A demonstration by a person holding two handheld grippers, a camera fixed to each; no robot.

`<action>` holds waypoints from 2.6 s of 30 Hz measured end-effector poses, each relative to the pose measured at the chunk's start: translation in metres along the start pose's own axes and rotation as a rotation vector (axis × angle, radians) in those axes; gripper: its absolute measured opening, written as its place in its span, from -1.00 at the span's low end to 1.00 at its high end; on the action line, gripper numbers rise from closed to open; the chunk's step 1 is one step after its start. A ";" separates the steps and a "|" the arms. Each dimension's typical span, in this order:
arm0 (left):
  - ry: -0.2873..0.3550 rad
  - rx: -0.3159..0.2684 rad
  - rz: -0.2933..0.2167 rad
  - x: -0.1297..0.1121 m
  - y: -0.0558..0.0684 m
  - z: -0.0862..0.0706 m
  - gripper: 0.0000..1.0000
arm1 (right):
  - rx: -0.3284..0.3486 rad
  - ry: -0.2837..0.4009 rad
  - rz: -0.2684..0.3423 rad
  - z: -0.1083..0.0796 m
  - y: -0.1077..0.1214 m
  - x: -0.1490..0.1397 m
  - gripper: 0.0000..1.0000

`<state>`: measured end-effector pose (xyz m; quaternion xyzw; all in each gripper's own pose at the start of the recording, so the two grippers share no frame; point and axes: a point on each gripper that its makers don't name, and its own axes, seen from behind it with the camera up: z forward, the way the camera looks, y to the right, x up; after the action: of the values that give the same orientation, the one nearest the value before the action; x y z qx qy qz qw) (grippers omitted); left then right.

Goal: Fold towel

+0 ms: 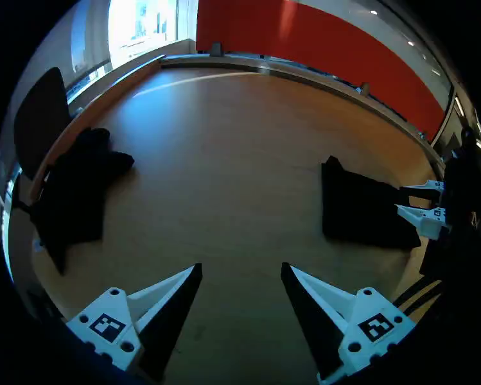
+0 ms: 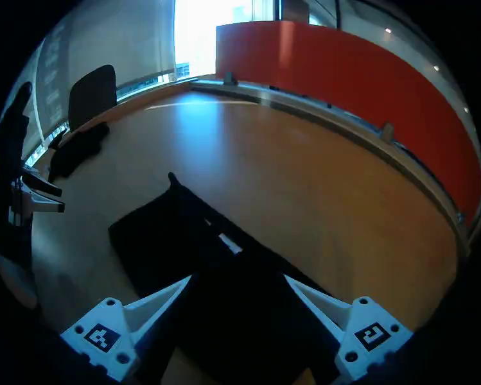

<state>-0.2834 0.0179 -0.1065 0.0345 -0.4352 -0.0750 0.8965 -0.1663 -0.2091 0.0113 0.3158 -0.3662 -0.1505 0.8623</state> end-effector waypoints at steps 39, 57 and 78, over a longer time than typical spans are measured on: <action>-0.006 0.002 0.009 0.002 -0.001 0.002 0.82 | -0.090 -0.001 -0.058 0.021 0.063 0.036 0.82; -0.004 -0.004 0.008 0.002 0.003 0.001 0.82 | -0.054 -0.004 -0.049 0.007 0.036 0.015 0.82; 0.000 -0.013 0.019 0.004 0.011 0.001 0.82 | -0.078 -0.034 -0.039 -0.005 0.045 -0.010 0.83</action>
<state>-0.2807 0.0280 -0.1017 0.0247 -0.4352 -0.0693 0.8973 -0.1685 -0.1678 0.0327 0.2864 -0.3685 -0.1866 0.8645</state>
